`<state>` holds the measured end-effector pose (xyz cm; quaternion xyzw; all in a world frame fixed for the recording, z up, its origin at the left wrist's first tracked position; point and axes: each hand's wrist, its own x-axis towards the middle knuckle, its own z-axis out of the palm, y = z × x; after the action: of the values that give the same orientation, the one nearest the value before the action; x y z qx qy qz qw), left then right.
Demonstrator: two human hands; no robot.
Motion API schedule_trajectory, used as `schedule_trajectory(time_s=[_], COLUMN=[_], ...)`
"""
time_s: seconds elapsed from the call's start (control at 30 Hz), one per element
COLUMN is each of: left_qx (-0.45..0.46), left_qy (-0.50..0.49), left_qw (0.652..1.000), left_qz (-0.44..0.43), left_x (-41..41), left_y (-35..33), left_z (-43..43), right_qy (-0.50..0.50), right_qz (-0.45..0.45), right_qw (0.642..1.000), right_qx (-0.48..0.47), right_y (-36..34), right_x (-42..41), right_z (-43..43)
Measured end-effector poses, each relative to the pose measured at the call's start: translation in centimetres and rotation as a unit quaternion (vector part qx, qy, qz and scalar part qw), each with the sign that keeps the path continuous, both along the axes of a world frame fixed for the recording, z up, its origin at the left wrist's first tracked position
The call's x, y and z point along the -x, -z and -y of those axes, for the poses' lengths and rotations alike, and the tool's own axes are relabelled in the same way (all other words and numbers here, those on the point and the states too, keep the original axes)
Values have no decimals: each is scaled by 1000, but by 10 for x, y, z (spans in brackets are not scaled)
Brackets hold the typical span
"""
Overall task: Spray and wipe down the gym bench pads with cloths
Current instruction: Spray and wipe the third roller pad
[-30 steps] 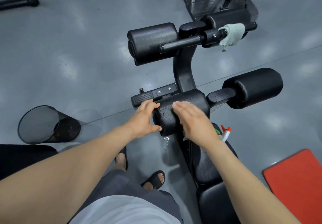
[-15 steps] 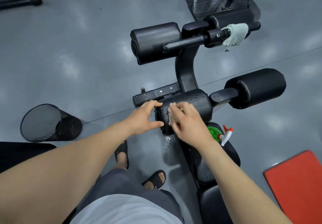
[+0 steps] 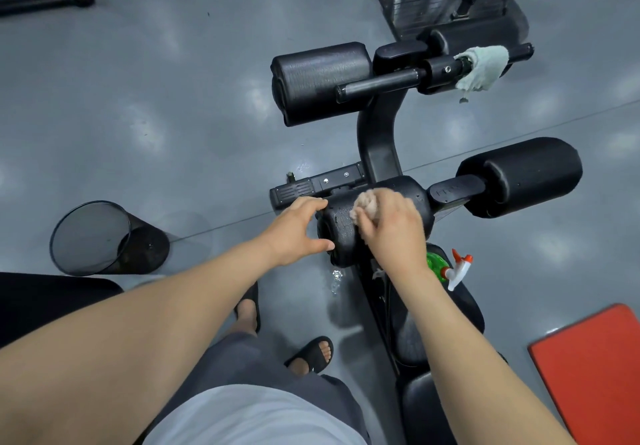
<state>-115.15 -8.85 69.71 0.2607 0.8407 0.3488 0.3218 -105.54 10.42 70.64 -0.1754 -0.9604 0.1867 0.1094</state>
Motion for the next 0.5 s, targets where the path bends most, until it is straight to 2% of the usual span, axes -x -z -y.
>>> schedule_trajectory(time_s=[0.1,0.3,0.5], left_qx=[2,16,35], left_qy=[1,3,15], left_qw=[1000,1000,999], left_qz=[-8,5,3], left_x=[0,-6,1], left_y=[3,11,2], left_z=[-1,-2,-4], right_qy=[30,-93,72], right_qz=[-6,3,32], right_qw=[1000,994,993], right_qx=[-7,-61,-85], right_y=[-3,-3,-7], right_x=[-3,-8,-3], right_z=[-4,26,-4])
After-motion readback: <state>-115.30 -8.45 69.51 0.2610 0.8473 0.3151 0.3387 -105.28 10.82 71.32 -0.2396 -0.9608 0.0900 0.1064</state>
